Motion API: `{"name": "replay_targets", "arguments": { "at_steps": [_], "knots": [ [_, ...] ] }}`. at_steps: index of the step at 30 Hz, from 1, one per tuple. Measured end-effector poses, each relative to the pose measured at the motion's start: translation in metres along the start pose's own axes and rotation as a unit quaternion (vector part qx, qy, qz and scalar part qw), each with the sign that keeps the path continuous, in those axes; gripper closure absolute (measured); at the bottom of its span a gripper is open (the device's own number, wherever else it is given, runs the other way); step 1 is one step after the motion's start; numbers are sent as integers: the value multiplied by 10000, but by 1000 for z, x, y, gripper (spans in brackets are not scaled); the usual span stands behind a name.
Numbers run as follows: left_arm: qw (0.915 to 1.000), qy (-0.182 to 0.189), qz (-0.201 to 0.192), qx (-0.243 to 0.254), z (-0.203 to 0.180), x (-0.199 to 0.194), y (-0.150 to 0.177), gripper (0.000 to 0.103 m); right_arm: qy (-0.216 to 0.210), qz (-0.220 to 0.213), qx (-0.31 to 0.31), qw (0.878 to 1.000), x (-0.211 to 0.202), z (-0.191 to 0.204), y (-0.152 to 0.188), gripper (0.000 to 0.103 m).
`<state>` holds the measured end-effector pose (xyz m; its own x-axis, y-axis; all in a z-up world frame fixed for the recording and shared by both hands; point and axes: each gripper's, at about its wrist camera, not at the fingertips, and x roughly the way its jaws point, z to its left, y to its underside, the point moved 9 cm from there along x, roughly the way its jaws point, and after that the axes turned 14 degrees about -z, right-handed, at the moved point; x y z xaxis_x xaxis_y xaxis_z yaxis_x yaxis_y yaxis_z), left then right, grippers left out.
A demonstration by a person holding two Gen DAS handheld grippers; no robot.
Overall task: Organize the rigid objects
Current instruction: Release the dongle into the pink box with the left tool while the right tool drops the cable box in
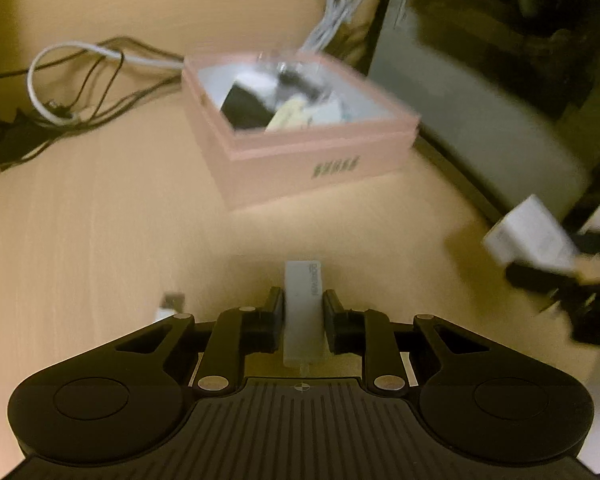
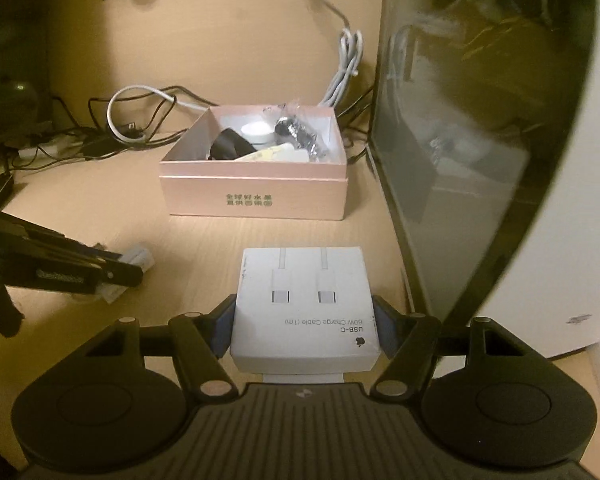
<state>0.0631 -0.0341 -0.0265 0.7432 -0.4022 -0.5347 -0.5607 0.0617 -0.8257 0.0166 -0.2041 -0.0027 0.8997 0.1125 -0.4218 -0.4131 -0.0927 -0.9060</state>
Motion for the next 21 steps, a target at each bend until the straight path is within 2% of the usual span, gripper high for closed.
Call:
{"name": "replay_targets", "arguments": {
  "at_steps": [4,9,11,13,15,18,21],
  "knots": [
    [9973,317,-650,-120,-11,-21,-57,79,77,-120,-4,9999,-13,-2,-4,35],
    [9833,354,-1786,-16,-19,-26,-172,78,6,-333,228,9992,-21,-3,-17,35],
    [9798,371,-1961,-129,-19,-12,-210,78,-16,-409,270,9988,-21,-1,-24,35],
    [9847,446,-1644,-368,-15,16,-223,78,2,-431,250,9988,-19,2,-27,35],
    [9866,429,-1427,-670,-4,43,-222,78,10,-368,294,9989,-16,4,-27,35],
    [9832,40,-1555,-953,15,55,-206,78,-16,-283,323,9991,-13,7,-22,35],
    [9805,-67,-1470,-1305,32,49,-176,78,17,-116,178,9998,-12,8,-8,35]
  ]
}}
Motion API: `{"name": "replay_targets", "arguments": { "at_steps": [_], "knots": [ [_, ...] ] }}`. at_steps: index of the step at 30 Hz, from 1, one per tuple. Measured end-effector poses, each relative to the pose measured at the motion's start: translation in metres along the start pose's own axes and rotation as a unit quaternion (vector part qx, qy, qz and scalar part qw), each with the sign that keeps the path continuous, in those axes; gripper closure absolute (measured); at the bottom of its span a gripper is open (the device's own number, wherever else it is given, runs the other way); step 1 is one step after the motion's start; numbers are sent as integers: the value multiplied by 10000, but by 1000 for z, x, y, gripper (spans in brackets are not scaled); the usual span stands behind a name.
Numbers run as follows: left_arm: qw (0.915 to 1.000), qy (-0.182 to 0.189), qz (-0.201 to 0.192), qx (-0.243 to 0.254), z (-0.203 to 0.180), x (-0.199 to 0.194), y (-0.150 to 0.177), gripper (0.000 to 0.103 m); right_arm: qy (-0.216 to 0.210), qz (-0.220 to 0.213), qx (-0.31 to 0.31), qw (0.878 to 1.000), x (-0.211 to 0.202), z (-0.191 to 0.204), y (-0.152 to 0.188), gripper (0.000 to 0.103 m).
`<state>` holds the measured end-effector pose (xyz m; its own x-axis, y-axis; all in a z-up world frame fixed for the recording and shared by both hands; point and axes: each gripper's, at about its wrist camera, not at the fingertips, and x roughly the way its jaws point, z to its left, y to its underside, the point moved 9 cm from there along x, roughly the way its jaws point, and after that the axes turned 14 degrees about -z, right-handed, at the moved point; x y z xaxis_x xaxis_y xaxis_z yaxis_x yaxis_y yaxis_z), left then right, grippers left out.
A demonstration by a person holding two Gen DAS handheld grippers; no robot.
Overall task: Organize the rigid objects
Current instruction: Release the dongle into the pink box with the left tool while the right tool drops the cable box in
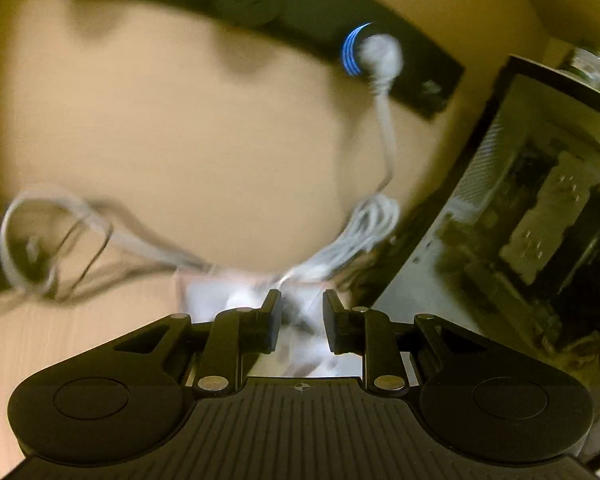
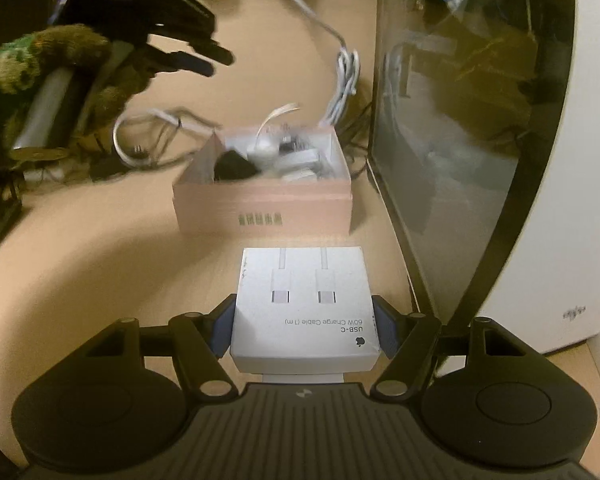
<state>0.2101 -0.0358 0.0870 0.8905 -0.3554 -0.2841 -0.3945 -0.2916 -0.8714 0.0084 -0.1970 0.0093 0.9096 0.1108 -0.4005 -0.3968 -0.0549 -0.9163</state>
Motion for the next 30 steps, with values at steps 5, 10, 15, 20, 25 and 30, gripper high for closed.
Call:
{"name": "replay_targets", "arguments": {
  "at_steps": [5,10,15,20,25,30],
  "knots": [
    [9982,-225,550,93,34,-47,58,78,-11,317,-29,9995,12,-3,16,35],
    [9929,-484,1054,250,50,-85,107,78,-84,23,-264,9996,34,1,-17,35],
    [9895,-685,1239,276,64,-115,126,78,-236,-568,-401,9973,74,6,-93,35],
    [9866,-1075,1171,355,89,-135,121,78,-296,-1053,-300,9935,131,15,-170,28],
    [9810,-1212,1318,751,100,-131,124,78,-253,-234,-141,9993,179,23,-150,23],
    [9708,-1385,1543,1211,113,-127,135,78,-302,202,-496,9981,151,35,-76,24]
  ]
}}
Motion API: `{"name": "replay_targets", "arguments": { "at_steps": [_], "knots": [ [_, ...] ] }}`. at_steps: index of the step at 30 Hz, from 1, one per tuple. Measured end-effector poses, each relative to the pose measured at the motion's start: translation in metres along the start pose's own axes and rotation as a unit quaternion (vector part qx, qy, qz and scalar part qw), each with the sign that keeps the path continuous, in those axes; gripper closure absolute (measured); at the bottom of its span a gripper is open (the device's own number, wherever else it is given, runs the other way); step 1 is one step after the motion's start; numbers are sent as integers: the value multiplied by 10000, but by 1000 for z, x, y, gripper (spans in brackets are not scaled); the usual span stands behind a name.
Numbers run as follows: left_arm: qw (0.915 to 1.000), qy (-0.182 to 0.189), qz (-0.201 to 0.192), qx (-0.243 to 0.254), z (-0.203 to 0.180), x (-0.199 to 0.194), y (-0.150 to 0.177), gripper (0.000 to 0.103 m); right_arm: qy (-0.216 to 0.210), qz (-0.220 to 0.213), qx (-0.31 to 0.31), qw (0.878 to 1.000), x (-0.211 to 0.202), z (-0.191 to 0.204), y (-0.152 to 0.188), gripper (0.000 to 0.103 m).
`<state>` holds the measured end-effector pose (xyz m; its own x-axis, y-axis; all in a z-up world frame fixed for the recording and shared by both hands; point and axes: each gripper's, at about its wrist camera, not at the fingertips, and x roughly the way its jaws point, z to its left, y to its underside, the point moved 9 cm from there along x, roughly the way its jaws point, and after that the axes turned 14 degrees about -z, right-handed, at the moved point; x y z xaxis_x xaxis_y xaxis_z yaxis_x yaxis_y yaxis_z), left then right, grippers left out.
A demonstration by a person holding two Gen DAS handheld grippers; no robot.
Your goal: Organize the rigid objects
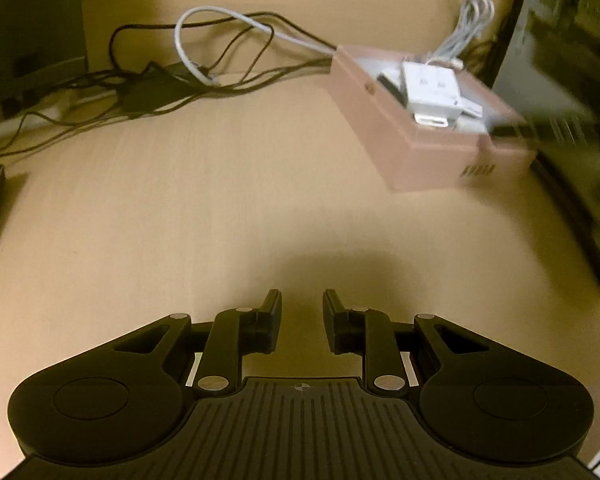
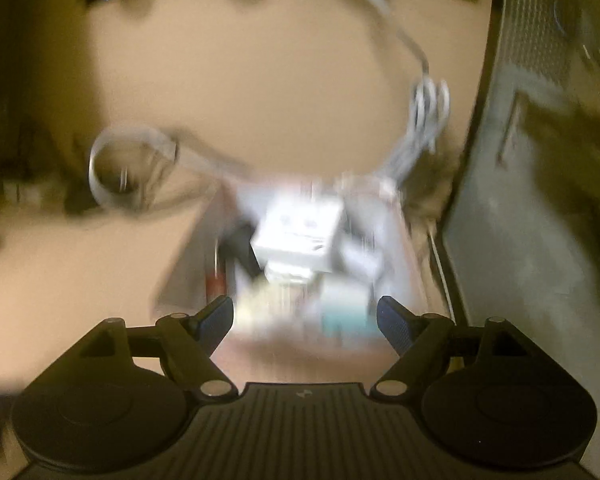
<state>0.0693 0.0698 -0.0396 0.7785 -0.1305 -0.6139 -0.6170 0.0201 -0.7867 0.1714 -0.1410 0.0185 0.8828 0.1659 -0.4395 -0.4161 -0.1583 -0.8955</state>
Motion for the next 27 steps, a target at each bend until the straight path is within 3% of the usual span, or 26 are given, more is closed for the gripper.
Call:
{"name": "replay_targets", "arguments": {
  "at_steps": [2,5,8,13,18,22,27],
  "knots": [
    [9999,1,89,128,-2,4,5,78,84,255,-99,9996,-15,3,33,24],
    [9990,100,83,417,-16,4,10,66,166,586,11,9981,-40,4,73,24],
    [9976,282,34,638,-40,6,13,48,215,717,123,9971,-55,2,94,24],
    [9983,122,-167,536,-66,9,19,18,222,682,199,9972,-63,-4,106,23],
    [9964,-362,-760,37,-68,13,18,15,208,558,251,9979,-58,-11,107,16],
    [9934,-555,-1007,43,-70,17,16,15,425,380,235,9981,-52,-17,108,1],
    [9904,-647,-1219,43,-70,25,9,15,379,192,634,9971,-39,-29,108,0]
  ]
}}
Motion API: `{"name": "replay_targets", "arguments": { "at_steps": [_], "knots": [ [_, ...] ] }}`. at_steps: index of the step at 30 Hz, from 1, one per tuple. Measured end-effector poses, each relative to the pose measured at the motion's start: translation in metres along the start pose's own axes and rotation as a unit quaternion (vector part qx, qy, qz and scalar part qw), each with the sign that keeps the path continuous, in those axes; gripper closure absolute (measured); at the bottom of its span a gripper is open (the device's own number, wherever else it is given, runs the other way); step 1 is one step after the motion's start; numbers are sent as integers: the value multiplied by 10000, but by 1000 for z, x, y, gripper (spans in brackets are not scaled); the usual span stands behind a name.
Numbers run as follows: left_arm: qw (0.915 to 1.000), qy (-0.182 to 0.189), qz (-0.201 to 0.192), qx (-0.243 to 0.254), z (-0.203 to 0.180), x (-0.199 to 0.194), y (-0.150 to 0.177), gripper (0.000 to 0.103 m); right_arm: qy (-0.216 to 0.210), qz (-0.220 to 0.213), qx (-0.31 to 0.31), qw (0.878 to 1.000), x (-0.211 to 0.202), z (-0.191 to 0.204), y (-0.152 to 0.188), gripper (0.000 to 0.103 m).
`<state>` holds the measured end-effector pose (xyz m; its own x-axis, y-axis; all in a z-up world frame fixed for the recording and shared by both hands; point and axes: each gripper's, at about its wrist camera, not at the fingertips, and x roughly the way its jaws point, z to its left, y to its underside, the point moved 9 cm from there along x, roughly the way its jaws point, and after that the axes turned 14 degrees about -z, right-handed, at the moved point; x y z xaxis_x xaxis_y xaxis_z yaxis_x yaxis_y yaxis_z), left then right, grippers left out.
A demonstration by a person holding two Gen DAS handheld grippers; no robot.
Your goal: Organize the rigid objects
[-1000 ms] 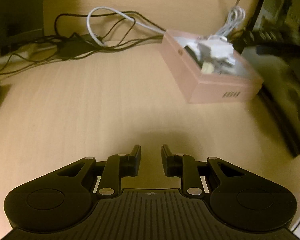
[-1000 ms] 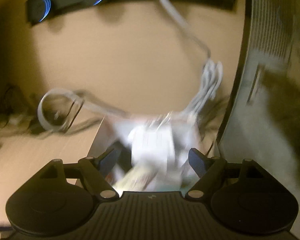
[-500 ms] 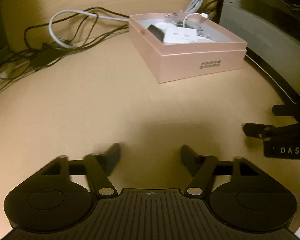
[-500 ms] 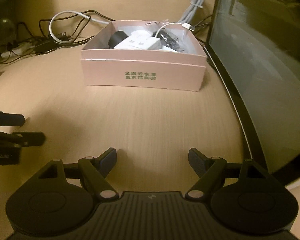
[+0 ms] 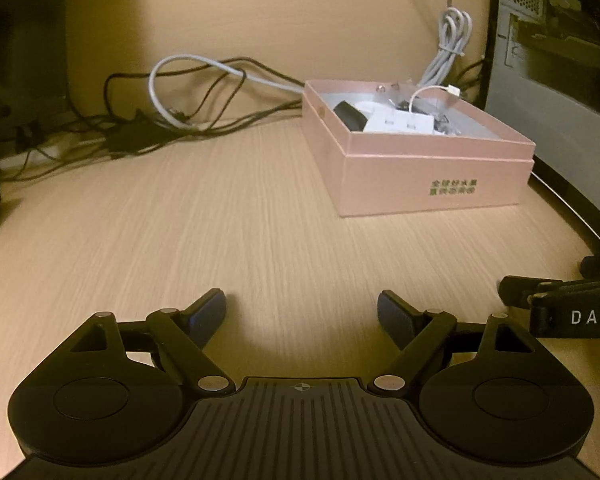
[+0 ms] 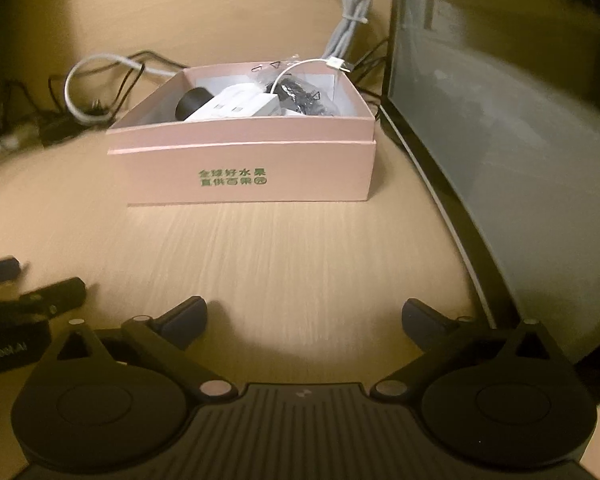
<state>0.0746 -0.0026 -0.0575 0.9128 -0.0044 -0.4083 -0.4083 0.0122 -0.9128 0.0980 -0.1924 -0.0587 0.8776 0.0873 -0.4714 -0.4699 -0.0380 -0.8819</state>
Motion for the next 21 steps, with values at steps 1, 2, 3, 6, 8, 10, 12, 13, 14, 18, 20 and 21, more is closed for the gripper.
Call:
{"name": "replay_targets", "arguments": {
  "at_steps": [1,2,3,6,8,10,12,13,14,18,20,21],
  "knots": [
    [10000,-23,-19,-9,0,3,0,15,-3,-92,-43,9999,2,0,0,0],
    [10000,-51,-19,-21,-1,4,-1,15,-42,-124,-51,9999,3,0,-1,0],
    [10000,-89,-18,-34,-2,6,-2,15,-38,-133,-51,9999,4,0,-1,0],
    [9999,-163,-17,-49,-5,8,-2,15,-172,-302,-89,9994,6,1,-2,0],
    [9998,-167,-17,-48,-7,9,-3,15,-179,-300,-98,9993,6,2,-2,0],
    [9999,-163,-16,-43,-7,9,-3,15,-164,-299,-83,9994,7,2,-2,0],
    [9999,-163,-16,-46,-7,9,-3,15,-111,-300,-59,9995,7,3,-3,0],
    [9999,-164,-16,-49,-7,9,-3,15,-82,-299,-48,9995,8,2,-3,0],
    [9998,-167,-16,-51,-7,9,-3,15,-59,-299,-41,9995,9,2,-4,0],
    [9998,-181,-18,-55,-8,9,-2,15,-19,-299,-25,9995,12,2,-5,0],
    [9998,-182,-18,-58,-8,9,-2,15,-20,-299,-28,9995,12,1,-5,0],
    [9998,-182,-18,-61,-7,9,-2,15,-21,-298,-31,9995,12,2,-5,0]
  ]
}}
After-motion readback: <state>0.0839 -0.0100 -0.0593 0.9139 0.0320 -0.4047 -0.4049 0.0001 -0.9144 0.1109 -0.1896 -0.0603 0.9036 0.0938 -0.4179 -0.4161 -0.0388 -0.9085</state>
